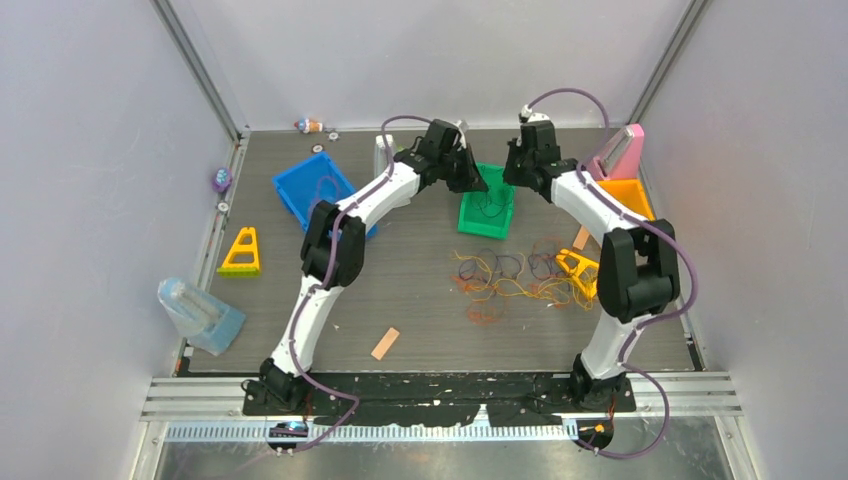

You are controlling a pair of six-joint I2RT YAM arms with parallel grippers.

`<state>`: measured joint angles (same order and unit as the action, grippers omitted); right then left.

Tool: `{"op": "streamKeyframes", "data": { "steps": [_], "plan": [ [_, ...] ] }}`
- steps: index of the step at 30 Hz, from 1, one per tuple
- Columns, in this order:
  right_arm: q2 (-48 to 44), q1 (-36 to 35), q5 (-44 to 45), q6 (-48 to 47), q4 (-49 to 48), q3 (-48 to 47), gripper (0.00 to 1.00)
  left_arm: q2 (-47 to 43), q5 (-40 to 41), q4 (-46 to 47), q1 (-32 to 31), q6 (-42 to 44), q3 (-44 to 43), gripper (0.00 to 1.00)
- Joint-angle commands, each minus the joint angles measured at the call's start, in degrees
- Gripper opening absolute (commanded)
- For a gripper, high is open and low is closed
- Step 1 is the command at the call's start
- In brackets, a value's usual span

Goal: Untangle the cables

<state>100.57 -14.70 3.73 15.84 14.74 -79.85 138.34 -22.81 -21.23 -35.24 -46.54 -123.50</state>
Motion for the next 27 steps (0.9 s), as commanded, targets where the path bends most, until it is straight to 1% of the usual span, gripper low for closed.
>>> {"op": "streamKeyframes", "data": {
  "steps": [1,5,9,13,17,22,24,27],
  "plan": [
    [3.60,-0.13,-2.86,1.49,0.55,-2.74,0.05,-1.95,5.19,-8.11,0.26,4.31,-2.92,0.01],
    [6.52,-0.55,-2.17,1.61,2.44,-4.24,0.05,-3.50,9.46,-12.79,-0.03,8.00,-3.69,0.04],
    [8.40,-1.63,-1.36,1.50,3.59,-5.51,0.05,-3.85,10.73,-16.56,-0.16,10.80,-5.39,0.17],
    [10.16,-2.41,-0.57,1.23,5.39,-7.64,0.05,-5.37,14.73,-19.81,-0.39,13.04,-5.71,0.26],
    [13.52,-3.18,0.93,0.65,8.61,-11.06,0.05,-8.04,15.72,-19.47,-0.50,13.94,-4.21,0.29],
    [16.96,-3.49,2.12,0.97,10.22,-12.85,0.05,-12.69,16.62,-18.62,-0.58,15.59,-1.97,0.40],
    [18.05,-3.49,2.34,1.08,10.68,-13.46,0.05,-14.77,16.89,-18.16,-0.57,16.22,-0.47,0.43],
    [19.02,-3.49,1.89,0.66,11.68,-15.03,0.05,-18.82,17.40,-16.44,-0.53,16.94,3.64,0.46]
  ]
}}
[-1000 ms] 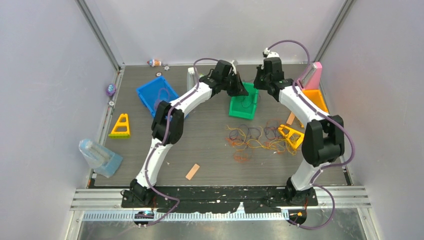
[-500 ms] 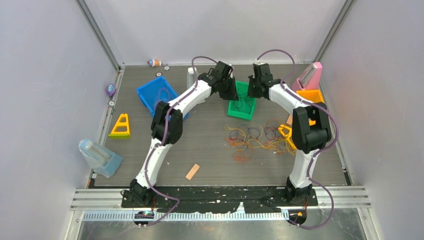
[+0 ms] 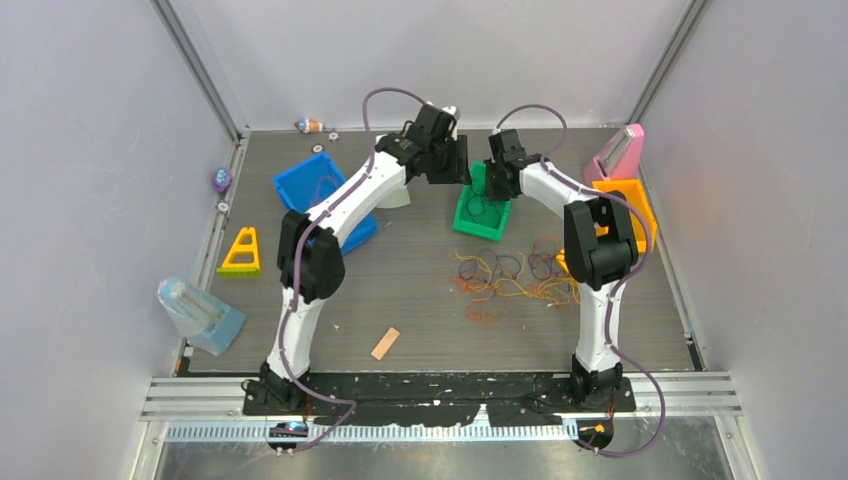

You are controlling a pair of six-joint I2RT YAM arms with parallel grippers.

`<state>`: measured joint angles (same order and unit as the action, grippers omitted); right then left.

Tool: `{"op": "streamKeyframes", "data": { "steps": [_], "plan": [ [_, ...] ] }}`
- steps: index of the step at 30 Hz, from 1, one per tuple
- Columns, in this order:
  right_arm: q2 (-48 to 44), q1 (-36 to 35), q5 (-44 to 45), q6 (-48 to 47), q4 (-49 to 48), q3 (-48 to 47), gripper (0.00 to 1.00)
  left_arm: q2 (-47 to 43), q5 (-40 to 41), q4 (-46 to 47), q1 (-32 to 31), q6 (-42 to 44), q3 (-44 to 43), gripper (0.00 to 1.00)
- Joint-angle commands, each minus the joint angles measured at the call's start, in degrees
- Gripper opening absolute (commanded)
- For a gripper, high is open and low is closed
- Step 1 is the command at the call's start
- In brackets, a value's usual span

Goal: Untangle the cables

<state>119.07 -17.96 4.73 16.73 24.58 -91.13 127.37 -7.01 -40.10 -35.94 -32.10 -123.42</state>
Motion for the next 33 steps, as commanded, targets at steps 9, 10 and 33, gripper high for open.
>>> {"op": "streamKeyframes", "data": {
  "steps": [9,10,33],
  "plan": [
    [-9.31,-0.24,-0.78,-1.14,3.46,-2.84,0.72,-28.23,2.44,16.83,-2.35,6.64,34.16,0.67],
    [-11.60,-0.24,-1.26,-1.11,3.37,-1.86,0.72,-29.63,2.81,17.41,-2.94,6.81,37.00,0.68],
    [-53.94,-0.85,3.46,2.63,-1.98,46.16,0.81,-24.16,-8.23,35.35,-10.02,9.93,55.92,0.67]
  ]
}}
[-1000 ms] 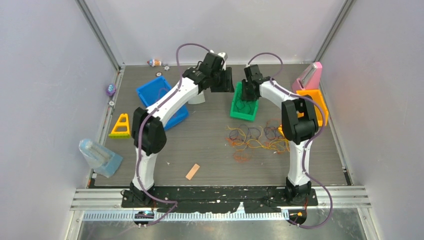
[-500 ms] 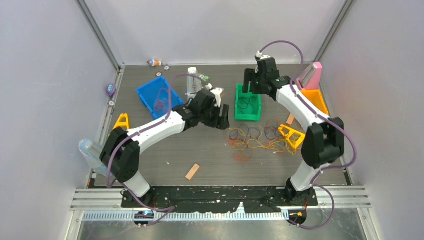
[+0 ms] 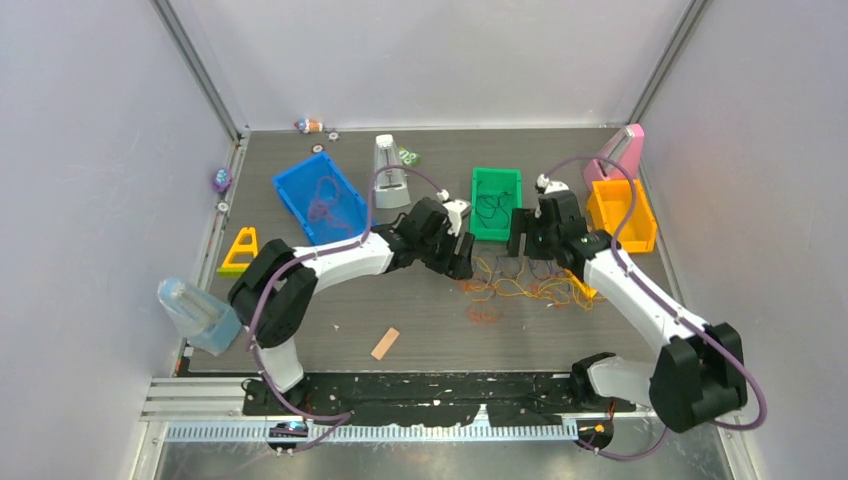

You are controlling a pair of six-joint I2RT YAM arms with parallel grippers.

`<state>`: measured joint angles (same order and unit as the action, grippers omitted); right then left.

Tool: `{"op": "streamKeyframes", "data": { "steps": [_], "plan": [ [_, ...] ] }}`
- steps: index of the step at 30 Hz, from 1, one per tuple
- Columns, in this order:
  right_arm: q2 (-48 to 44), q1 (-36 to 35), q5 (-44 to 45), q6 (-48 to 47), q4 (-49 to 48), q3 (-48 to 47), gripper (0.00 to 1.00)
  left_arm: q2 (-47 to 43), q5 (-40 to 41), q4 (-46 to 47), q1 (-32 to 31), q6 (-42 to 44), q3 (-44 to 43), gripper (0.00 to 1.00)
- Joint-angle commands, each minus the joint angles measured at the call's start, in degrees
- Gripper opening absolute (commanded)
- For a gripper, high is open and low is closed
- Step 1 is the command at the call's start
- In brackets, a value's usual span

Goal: Untangle the cables

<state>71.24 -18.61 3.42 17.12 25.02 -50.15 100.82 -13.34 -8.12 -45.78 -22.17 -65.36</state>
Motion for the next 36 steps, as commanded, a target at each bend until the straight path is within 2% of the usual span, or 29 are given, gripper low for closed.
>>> {"op": "streamKeyframes", "data": {
  "steps": [1,6,8,10,13,14,18,23,26,28,29,31,33,35,36],
  "plan": [
    [-7.04,-0.15,5.47,2.92,-2.42,6.22,0.80,3.31,-2.29,3.42,-0.19,-0.36,-2.26,0.67],
    [-12.67,0.50,12.86,7.48,-2.17,12.37,0.79,7.11,-5.53,4.61,-0.24,-2.39,-2.33,0.65],
    [-13.68,1.52,15.46,11.43,-0.84,13.34,0.80,8.35,-6.44,5.00,-0.23,-2.61,-2.46,0.60],
    [-14.16,2.61,18.65,14.49,1.39,13.71,0.80,9.00,-6.65,4.73,-0.20,-2.40,-2.64,0.42],
    [-14.97,5.22,22.32,15.72,3.17,14.29,0.78,7.35,-3.45,2.72,0.35,-1.93,-1.50,0.03],
    [-15.03,5.72,23.12,16.22,3.45,14.42,0.77,6.20,-2.59,2.43,0.86,-1.91,-0.44,0.00],
    [-13.99,7.71,24.26,16.39,2.66,15.07,0.76,-0.52,-1.93,3.12,5.54,-2.70,5.68,0.00],
    [-6.39,7.98,19.00,19.08,0.32,15.81,0.76,-10.51,-6.34,7.36,13.81,-4.95,15.63,0.00],
    [-3.37,7.82,16.04,20.23,-2.48,16.62,0.59,-15.75,-5.79,11.32,16.38,-5.60,20.70,0.00],
    [-2.30,7.26,15.27,21.17,-2.64,16.33,0.35,-18.51,-3.33,12.97,16.66,-5.68,23.02,0.00],
    [-2.01,6.87,15.02,21.37,-2.36,16.01,0.14,-19.53,-2.45,12.92,16.87,-5.61,23.48,0.00],
    [-2.07,4.75,13.44,21.89,-0.18,14.62,0.06,-21.85,-0.44,12.56,17.04,-5.13,24.25,0.00],
    [-3.21,-0.29,12.12,24.39,1.56,13.29,0.05,-23.37,2.00,12.37,17.13,-4.93,25.13,0.00],
    [-4.45,-9.54,10.84,28.32,1.54,12.03,0.05,-24.68,4.38,12.01,17.21,-4.98,25.77,0.00],
    [-4.62,-11.85,9.15,29.59,1.23,11.09,0.05,-25.23,5.53,11.85,17.34,-4.91,26.16,0.00]
  ]
}}
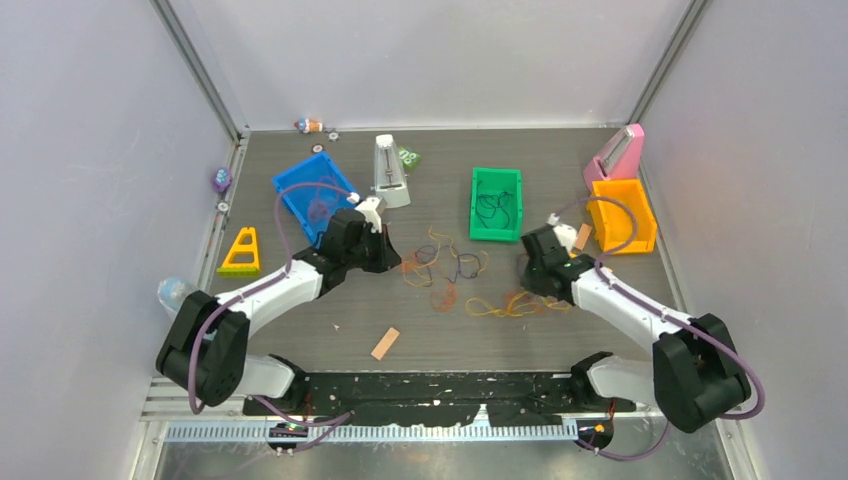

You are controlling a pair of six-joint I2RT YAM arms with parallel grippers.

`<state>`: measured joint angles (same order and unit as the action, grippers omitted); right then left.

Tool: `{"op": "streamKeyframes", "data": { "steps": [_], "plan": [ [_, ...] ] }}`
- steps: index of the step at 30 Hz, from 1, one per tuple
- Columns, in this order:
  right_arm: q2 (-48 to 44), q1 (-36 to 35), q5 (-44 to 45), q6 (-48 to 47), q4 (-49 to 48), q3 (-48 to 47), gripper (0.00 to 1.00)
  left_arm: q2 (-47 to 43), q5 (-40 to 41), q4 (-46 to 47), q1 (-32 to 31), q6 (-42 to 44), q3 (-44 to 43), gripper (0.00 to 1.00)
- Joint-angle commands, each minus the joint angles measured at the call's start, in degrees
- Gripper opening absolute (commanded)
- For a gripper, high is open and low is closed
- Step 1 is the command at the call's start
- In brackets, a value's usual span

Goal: Untangle the cables

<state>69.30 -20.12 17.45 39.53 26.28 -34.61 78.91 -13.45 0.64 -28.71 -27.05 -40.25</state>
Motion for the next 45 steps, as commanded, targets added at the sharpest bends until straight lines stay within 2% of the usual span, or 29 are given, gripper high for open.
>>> {"op": "streamKeyframes", "data": {
  "steps": [1,5,6,7,8,10,11,12,15,19,23,30,32,33,35,40,45],
  "plan": [
    [-2.50,-14.22,-5.80,9.57,-0.67,-5.00,0.05,-3.79,6.51,2.91,0.42,-0.20,1.30,0.00],
    [1.13,-21.70,-10.97,10.72,-1.02,-12.13,0.06,-5.80,9.66,2.49,1.17,-1.02,2.54,0.00],
    [1.64,-22.15,-11.09,9.51,-0.51,-13.28,0.22,-6.26,10.17,2.53,1.28,-1.21,2.80,0.00],
    [2.40,-22.55,-9.86,8.98,1.74,-15.62,0.33,-6.72,10.45,2.75,1.29,-1.13,3.10,0.00],
    [2.59,-22.57,-8.60,7.93,3.11,-16.65,0.64,-6.89,10.06,3.09,1.35,-0.98,3.30,0.00],
    [2.69,-22.50,-2.86,5.74,7.16,-18.95,0.86,-7.04,8.21,3.86,1.29,-0.64,3.50,0.00],
    [2.40,-22.24,-0.51,5.08,9.17,-19.85,0.88,-6.98,7.27,4.18,1.29,-0.43,3.47,0.00],
    [2.24,-21.89,0.64,3.92,10.08,-20.08,0.89,-6.92,5.43,4.74,1.29,-0.15,3.62,0.04],
    [0.51,-19.45,2.95,2.89,12.71,-18.88,0.87,-7.41,2.18,7.08,1.29,0.31,4.44,0.24],
    [-2.60,-17.91,1.66,-0.94,10.29,-13.81,0.79,-9.78,0.76,10.03,0.76,1.29,6.32,0.45],
    [-2.08,-17.85,-0.42,-5.86,7.41,-9.92,0.79,-12.44,1.88,11.29,-0.81,2.97,7.52,0.62],
    [5.08,-17.82,-7.21,-7.30,0.15,-6.44,0.59,-11.94,-4.57,16.43,-5.65,6.87,7.59,0.64],
    [6.52,-17.80,-7.70,-7.57,-0.65,-6.50,0.45,-9.96,-6.85,15.92,-6.96,7.93,6.08,0.64],
    [6.76,-17.84,-7.79,-7.70,-0.81,-6.60,0.30,-8.77,-8.24,15.79,-7.68,8.31,5.37,0.65],
    [6.62,-17.85,-7.79,-8.04,0.42,-7.27,0.09,-6.25,-11.20,15.49,-8.42,8.44,3.68,0.65],
    [0.00,-17.94,-8.80,-11.32,6.12,-11.28,0.05,0.30,-15.95,13.44,-9.74,8.08,-0.85,0.69],
    [-9.75,-17.94,-15.90,-18.33,8.88,-15.85,0.05,3.04,-17.33,12.52,-10.70,8.07,-2.58,0.71]
  ]
}}
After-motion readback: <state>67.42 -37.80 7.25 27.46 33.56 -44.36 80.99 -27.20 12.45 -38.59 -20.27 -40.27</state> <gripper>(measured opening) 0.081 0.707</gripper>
